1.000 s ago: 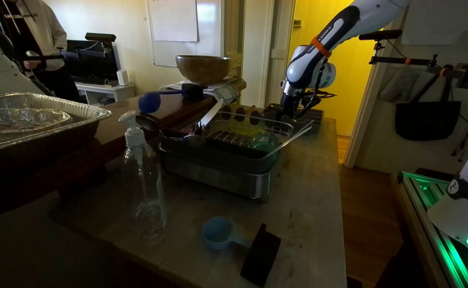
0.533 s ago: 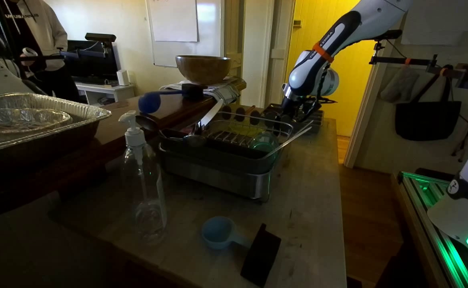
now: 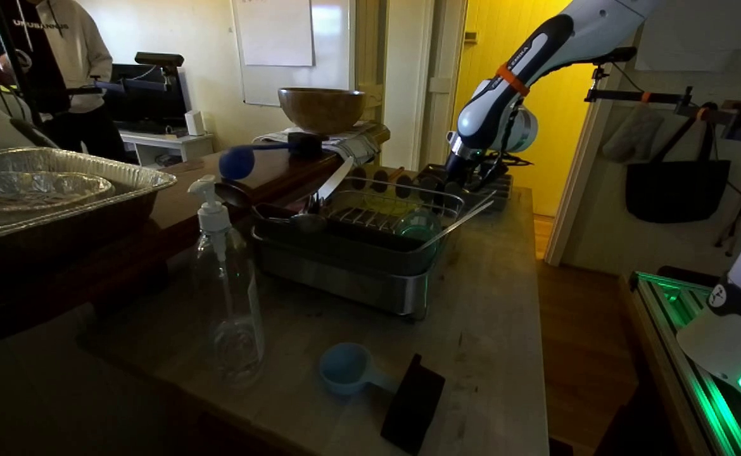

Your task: Put the spoons on the plate

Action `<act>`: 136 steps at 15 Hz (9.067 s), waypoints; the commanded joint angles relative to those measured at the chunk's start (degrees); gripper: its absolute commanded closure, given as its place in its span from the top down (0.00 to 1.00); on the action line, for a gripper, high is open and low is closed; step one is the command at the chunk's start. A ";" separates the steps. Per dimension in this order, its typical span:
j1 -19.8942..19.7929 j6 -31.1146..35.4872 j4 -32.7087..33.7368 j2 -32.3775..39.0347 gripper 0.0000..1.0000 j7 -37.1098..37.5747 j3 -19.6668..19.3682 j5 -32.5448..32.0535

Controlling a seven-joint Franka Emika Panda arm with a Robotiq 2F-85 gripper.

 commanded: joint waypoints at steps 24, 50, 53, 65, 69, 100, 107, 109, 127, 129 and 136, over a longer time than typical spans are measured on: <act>-0.93 -8.25 -0.89 -2.30 0.06 1.44 -2.00 -0.19; 9.26 -21.23 5.49 -7.49 0.06 -0.19 -12.84 -3.86; 8.72 -19.44 8.16 -3.81 0.06 0.10 -11.52 -1.57; 5.93 -16.03 17.94 7.09 0.06 2.62 -6.75 1.82; 5.49 -16.39 18.35 6.69 0.64 4.04 -6.36 1.35; 3.30 -5.66 -0.95 -0.54 1.00 -8.47 -7.99 -8.80; 0.02 -2.22 -0.13 1.60 1.00 -10.01 -4.93 -6.91; -1.32 -4.21 0.22 1.91 1.00 -10.84 -3.27 -5.09; -0.72 -4.47 0.09 0.89 0.71 -10.44 -3.53 -1.74; -0.87 -4.38 -0.01 0.80 0.64 -10.59 -3.37 -1.65; -0.79 -5.38 -0.06 -0.20 0.10 -10.46 -3.78 -1.79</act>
